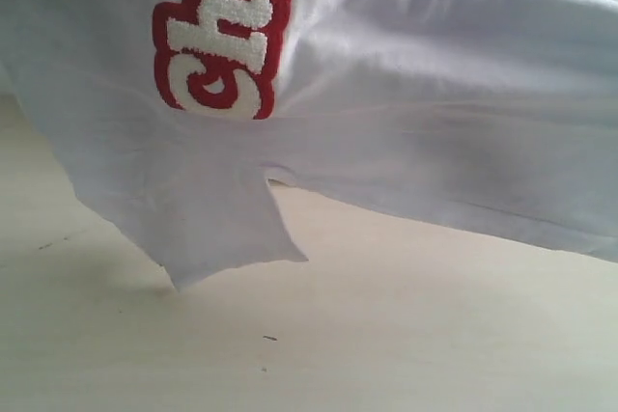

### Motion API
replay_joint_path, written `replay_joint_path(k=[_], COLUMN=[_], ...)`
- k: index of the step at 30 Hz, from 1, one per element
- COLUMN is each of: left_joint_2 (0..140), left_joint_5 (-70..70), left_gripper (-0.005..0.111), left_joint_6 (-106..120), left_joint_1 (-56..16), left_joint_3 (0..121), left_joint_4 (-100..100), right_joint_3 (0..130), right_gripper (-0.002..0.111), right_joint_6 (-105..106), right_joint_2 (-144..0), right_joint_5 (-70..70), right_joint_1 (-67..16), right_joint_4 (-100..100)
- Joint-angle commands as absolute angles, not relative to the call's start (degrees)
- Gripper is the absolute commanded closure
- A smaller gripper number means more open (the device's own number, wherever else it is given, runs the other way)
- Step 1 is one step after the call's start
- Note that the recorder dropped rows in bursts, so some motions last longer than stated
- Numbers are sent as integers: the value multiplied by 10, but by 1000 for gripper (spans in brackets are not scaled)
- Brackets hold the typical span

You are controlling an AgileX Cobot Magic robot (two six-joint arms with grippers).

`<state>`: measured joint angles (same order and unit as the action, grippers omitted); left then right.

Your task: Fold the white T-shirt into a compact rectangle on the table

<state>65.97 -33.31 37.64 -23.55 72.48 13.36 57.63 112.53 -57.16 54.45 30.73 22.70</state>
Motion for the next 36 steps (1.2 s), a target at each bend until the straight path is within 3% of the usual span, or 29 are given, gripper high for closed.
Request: replay_joint_path(k=[1,17,31,36], left_joint_2=[641,522,354,341], left_joint_5=[-339,-425,-643,-686], left_gripper=[107,107,107,107], left_joint_6=[375,369,281,264], left_joint_1=[-231,-231,-231,-231], left_joint_3=[730,730,723,665], left_joint_4=[98,48,-35,-94], right_joint_3=[578,578,576,575], right_gripper=[108,108,108,108], right_joint_6=[1124,1110,950,916], right_joint_2=[-553,-453,-322,-318], right_joint_5=[545,666,700,700], right_joint_1=[310,310,310,310], right_joint_4=[233,301,297,297])
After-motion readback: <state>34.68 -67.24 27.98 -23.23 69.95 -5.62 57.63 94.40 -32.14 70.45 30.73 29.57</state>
